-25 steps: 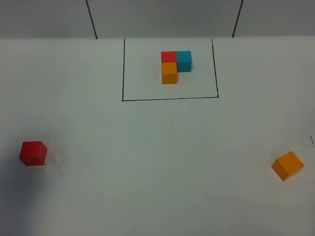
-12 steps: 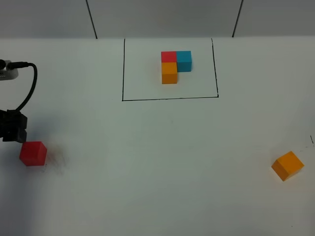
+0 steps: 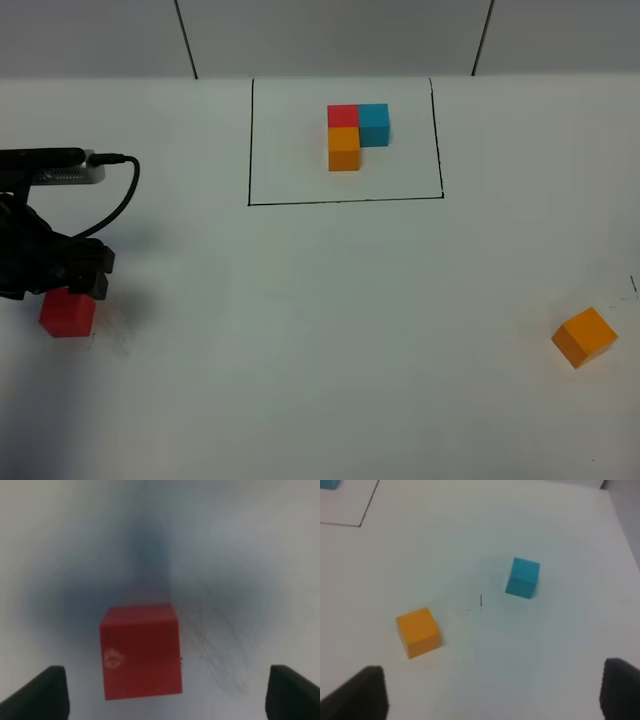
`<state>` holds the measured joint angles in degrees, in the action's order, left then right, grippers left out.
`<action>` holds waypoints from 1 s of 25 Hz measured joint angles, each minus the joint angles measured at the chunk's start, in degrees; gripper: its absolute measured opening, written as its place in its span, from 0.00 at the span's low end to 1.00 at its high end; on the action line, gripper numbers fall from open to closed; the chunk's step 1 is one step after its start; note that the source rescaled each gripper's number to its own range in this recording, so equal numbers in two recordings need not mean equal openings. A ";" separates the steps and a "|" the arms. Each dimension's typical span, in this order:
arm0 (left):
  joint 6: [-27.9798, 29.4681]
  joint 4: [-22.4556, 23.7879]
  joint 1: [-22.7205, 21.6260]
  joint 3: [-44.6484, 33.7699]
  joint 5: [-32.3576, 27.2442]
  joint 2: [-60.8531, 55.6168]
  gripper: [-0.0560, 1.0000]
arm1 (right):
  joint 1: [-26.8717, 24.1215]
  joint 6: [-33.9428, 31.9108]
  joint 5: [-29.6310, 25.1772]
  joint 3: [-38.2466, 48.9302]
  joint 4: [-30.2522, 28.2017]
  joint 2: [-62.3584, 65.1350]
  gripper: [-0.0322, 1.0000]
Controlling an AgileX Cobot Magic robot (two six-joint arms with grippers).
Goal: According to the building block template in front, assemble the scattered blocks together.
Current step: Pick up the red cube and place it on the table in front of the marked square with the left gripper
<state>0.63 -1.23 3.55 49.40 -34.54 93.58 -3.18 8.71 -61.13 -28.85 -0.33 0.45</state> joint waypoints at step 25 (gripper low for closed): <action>4.97 2.73 0.00 0.00 7.14 10.62 0.46 | 0.00 0.00 0.00 0.00 0.00 0.00 0.73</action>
<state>5.60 1.50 3.55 49.40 -27.40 104.20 -3.18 8.71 -61.13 -28.85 -0.33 0.45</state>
